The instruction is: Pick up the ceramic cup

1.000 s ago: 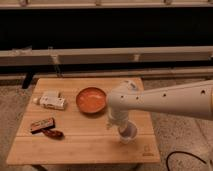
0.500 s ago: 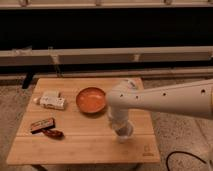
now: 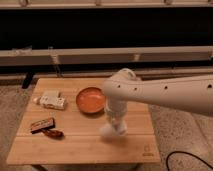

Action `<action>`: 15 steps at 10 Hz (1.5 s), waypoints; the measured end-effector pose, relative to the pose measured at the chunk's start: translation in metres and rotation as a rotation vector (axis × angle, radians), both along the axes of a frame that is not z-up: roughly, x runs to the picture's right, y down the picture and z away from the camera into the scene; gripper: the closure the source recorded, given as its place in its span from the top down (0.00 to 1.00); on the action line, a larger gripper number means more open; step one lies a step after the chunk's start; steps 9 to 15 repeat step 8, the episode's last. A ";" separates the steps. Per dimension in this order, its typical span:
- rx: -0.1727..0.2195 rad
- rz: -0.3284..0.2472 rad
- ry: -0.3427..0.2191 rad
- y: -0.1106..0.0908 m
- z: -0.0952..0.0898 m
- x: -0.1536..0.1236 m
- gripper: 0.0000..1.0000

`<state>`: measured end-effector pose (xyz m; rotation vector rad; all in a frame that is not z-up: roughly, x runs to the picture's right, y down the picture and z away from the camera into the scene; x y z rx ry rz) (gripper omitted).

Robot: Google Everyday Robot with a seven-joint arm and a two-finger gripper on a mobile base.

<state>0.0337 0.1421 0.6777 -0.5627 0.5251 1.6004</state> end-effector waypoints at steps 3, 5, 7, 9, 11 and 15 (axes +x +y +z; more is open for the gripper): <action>0.014 -0.037 -0.013 -0.016 -0.009 -0.014 0.00; 0.019 -0.049 -0.019 -0.024 -0.014 -0.021 0.00; 0.019 -0.057 -0.019 -0.023 -0.013 -0.019 0.00; 0.022 -0.060 -0.022 -0.024 -0.014 -0.019 0.00; 0.022 -0.060 -0.022 -0.024 -0.014 -0.019 0.00; 0.022 -0.060 -0.022 -0.024 -0.014 -0.019 0.00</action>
